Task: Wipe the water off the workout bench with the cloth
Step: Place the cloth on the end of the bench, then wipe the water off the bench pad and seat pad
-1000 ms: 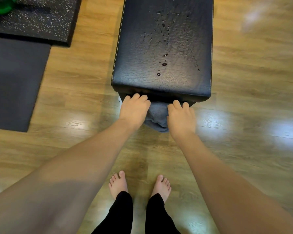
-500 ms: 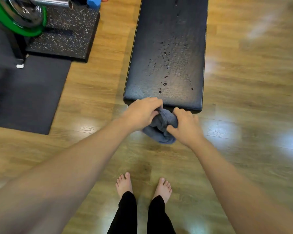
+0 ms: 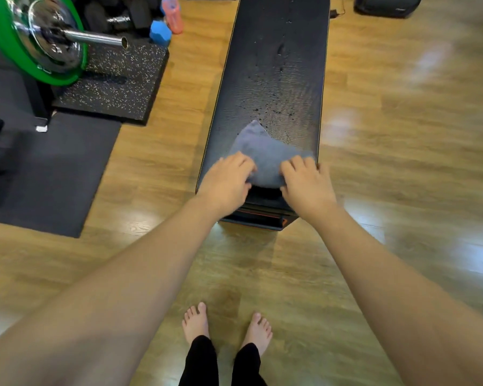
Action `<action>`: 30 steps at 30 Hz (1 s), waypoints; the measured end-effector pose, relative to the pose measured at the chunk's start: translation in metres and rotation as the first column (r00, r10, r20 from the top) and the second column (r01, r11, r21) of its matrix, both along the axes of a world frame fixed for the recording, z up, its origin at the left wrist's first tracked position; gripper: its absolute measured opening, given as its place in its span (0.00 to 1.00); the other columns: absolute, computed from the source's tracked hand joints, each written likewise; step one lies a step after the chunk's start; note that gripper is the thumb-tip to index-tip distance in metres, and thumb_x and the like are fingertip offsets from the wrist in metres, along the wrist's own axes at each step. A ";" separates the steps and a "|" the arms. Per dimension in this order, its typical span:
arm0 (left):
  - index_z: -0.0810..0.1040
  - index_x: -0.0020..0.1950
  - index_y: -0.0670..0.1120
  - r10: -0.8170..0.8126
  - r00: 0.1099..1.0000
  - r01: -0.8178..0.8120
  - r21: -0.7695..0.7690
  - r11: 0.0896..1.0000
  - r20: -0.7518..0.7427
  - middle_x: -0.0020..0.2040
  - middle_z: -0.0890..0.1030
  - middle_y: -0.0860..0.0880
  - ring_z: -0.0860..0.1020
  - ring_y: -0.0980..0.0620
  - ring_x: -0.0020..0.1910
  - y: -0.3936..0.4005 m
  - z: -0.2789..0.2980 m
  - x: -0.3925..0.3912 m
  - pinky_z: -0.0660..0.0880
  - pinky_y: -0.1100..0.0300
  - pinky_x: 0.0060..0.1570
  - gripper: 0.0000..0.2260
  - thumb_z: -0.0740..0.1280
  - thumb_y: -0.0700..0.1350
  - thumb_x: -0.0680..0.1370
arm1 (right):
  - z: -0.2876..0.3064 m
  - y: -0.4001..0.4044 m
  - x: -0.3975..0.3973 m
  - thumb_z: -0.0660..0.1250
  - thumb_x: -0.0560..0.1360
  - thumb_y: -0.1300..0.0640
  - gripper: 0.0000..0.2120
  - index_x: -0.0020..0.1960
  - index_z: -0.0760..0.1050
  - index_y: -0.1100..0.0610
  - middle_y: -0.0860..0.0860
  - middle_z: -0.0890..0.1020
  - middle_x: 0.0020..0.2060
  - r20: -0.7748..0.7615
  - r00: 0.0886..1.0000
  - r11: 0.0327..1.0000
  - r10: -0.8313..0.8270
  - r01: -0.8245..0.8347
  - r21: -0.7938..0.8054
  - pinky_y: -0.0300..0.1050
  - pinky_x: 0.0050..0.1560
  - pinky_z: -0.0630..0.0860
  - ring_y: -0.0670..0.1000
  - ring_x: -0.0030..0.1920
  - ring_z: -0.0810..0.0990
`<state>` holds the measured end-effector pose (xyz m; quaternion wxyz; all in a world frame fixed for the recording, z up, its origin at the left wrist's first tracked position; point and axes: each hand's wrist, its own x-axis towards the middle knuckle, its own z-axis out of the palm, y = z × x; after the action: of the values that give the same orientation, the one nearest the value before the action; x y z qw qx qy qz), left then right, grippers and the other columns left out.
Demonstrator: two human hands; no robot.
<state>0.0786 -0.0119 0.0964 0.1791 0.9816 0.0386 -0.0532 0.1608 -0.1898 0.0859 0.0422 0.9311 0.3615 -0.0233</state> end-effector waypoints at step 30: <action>0.55 0.80 0.53 0.852 0.458 -0.885 -0.221 0.410 -0.253 0.81 0.46 0.57 0.33 0.61 0.77 -0.025 -0.113 0.042 0.25 0.42 0.70 0.32 0.44 0.63 0.77 | -0.071 0.038 0.084 0.69 0.68 0.34 0.42 0.77 0.57 0.41 0.62 0.57 0.77 -0.312 0.761 0.796 0.569 -0.605 -0.025 0.65 0.58 0.70 0.73 0.70 0.63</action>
<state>0.1205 -0.0373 -0.0169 0.3359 0.7708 0.5413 -0.0075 0.2448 -0.1519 0.0151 0.0518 0.7523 0.6352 -0.1667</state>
